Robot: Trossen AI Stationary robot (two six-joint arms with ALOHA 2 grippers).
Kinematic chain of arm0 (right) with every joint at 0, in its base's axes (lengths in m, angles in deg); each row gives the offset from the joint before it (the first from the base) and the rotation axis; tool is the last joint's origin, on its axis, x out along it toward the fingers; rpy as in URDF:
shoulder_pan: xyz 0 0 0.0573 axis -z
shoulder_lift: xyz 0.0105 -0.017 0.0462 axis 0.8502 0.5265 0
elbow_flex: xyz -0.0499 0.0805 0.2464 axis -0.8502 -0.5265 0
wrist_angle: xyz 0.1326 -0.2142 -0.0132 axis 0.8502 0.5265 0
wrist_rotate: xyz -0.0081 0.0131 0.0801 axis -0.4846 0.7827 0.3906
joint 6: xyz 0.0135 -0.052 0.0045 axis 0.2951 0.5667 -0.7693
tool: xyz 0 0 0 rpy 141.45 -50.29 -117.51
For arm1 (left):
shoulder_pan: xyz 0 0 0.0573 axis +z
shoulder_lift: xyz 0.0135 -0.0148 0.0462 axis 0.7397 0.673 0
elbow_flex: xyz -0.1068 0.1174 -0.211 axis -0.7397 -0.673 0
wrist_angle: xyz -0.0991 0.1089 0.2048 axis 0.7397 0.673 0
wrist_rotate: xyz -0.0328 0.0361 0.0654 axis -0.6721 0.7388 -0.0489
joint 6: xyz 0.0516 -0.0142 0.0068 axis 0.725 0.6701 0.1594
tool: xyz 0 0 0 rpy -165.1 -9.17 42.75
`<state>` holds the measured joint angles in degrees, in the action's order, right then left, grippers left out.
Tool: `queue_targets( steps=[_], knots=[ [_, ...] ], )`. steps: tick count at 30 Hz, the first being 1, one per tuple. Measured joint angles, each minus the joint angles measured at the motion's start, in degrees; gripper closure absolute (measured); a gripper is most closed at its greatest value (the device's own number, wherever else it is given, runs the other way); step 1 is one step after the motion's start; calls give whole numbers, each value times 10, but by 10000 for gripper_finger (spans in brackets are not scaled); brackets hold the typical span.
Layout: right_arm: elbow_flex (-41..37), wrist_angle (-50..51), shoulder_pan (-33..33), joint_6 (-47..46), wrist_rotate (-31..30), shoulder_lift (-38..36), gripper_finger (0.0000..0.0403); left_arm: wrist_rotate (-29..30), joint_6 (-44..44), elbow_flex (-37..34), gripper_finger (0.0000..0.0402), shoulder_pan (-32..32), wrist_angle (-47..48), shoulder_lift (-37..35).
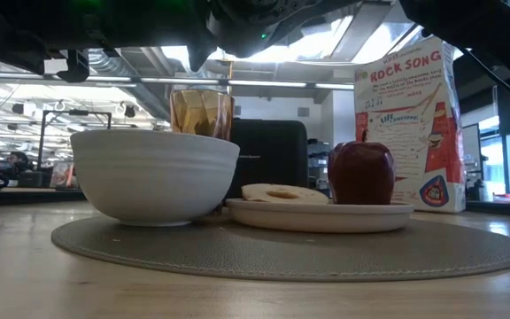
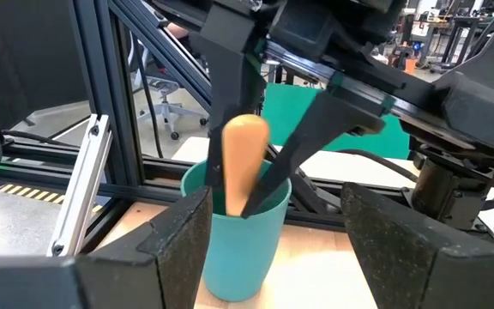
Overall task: Arrange a breakfast setting
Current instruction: Put the yellow spoon on the tablemat to the right of the gray plate
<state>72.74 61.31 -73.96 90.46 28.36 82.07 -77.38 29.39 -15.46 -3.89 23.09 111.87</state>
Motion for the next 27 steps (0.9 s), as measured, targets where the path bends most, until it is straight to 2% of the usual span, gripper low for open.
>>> queue_targets(
  steps=[4,6,13,17,21,27],
  knots=[
    [0,0,0,0,0,0,155,-2,0,0,360,0,0,0],
    [0,0,0,0,0,0,155,-2,0,0,374,0,-1,0],
    [0,0,0,0,0,0,155,-3,-4,0,368,0,0,0],
    [0,0,0,0,0,0,155,-30,-2,13,358,0,18,0],
    [0,-4,2,0,0,0,155,-45,-1,39,364,0,65,-4],
    [0,-20,12,-2,4,0,155,-30,-16,90,362,0,128,-13]
  ],
)
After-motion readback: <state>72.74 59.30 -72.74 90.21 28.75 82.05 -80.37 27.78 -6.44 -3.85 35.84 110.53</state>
